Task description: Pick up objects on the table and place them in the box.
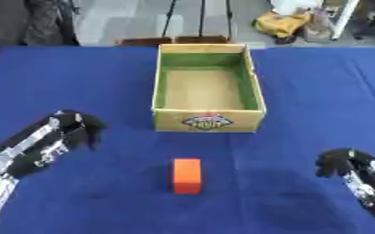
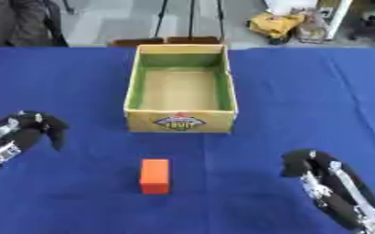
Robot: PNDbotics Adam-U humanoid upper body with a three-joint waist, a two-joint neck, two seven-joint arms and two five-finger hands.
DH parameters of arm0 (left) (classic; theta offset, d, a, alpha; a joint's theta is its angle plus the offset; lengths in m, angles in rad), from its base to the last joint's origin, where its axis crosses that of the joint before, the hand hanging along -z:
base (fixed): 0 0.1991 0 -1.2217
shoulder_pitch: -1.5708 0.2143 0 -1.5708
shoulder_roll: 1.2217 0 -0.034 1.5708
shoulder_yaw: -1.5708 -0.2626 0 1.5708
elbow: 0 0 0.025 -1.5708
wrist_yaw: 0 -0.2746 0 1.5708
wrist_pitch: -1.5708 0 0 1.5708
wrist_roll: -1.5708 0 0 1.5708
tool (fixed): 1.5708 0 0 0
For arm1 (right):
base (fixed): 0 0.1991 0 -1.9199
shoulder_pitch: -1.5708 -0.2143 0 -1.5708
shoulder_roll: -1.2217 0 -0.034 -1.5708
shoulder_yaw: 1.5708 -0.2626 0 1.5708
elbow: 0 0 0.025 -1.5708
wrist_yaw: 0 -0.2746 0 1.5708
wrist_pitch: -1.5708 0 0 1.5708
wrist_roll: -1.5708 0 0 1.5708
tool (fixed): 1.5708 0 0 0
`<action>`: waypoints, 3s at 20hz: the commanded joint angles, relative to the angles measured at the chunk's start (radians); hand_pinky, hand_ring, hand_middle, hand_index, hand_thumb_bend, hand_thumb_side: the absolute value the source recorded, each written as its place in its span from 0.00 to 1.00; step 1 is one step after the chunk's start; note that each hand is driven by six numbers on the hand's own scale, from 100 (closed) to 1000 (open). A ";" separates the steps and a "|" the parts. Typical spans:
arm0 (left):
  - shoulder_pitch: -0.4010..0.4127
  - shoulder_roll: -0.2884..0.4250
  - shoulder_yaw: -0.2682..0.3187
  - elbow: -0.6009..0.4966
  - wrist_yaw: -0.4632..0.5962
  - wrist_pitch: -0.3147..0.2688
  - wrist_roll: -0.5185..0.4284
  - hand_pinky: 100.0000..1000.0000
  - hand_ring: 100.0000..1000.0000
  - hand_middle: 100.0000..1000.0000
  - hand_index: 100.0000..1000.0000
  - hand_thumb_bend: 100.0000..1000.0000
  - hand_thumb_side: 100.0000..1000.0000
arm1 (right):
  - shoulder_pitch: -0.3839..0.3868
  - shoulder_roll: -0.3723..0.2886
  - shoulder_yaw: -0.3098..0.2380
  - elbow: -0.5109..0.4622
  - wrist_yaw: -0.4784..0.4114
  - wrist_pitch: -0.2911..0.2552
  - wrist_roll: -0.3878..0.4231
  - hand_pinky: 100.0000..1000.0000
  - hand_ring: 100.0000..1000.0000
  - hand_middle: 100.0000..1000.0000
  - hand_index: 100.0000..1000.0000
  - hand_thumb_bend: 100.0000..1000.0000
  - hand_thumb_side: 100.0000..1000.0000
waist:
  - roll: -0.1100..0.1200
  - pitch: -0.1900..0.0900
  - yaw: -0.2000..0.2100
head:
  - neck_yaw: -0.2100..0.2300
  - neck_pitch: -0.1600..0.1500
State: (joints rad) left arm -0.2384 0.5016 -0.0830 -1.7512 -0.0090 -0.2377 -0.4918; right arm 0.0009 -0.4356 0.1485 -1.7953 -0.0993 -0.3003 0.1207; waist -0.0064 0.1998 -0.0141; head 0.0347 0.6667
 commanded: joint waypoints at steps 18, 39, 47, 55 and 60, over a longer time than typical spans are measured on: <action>-0.028 0.021 -0.009 -0.026 0.004 -0.012 -0.008 0.54 0.45 0.48 0.73 0.34 0.83 | -0.006 -0.019 -0.005 -0.018 -0.005 0.000 0.002 0.73 0.49 0.35 0.66 0.00 0.58 | 0.006 -0.018 -0.004 | 0.002 -0.008; -0.264 0.025 -0.177 -0.039 -0.113 -0.098 -0.055 0.60 0.52 0.57 0.79 0.36 0.47 | -0.005 -0.031 -0.013 -0.109 -0.055 -0.003 0.006 0.71 0.47 0.35 0.66 0.00 0.54 | -0.008 -0.028 -0.014 | 0.008 -0.008; -0.336 -0.028 -0.232 0.066 -0.182 -0.156 -0.072 0.60 0.53 0.57 0.78 0.40 0.50 | -0.004 -0.035 -0.016 -0.136 -0.068 0.003 0.003 0.74 0.47 0.35 0.66 0.00 0.53 | -0.013 -0.029 -0.017 | 0.013 -0.008; -0.378 -0.076 -0.283 0.134 -0.249 -0.217 -0.093 0.58 0.51 0.54 0.77 0.41 0.51 | -0.026 -0.041 -0.008 -0.150 -0.098 0.014 0.026 0.74 0.47 0.35 0.66 0.00 0.53 | -0.011 -0.031 -0.020 | 0.012 -0.008; -0.389 -0.099 -0.301 0.152 -0.292 -0.231 -0.083 0.57 0.50 0.54 0.76 0.42 0.50 | -0.033 -0.042 -0.004 -0.152 -0.105 0.019 0.033 0.74 0.47 0.35 0.66 0.00 0.53 | -0.009 -0.031 -0.020 | 0.010 -0.009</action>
State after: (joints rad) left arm -0.6080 0.4002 -0.3833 -1.5935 -0.2909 -0.4618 -0.5779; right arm -0.0235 -0.4528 0.1485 -1.9236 -0.1914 -0.2810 0.1497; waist -0.0164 0.1841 -0.0337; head 0.0451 0.6659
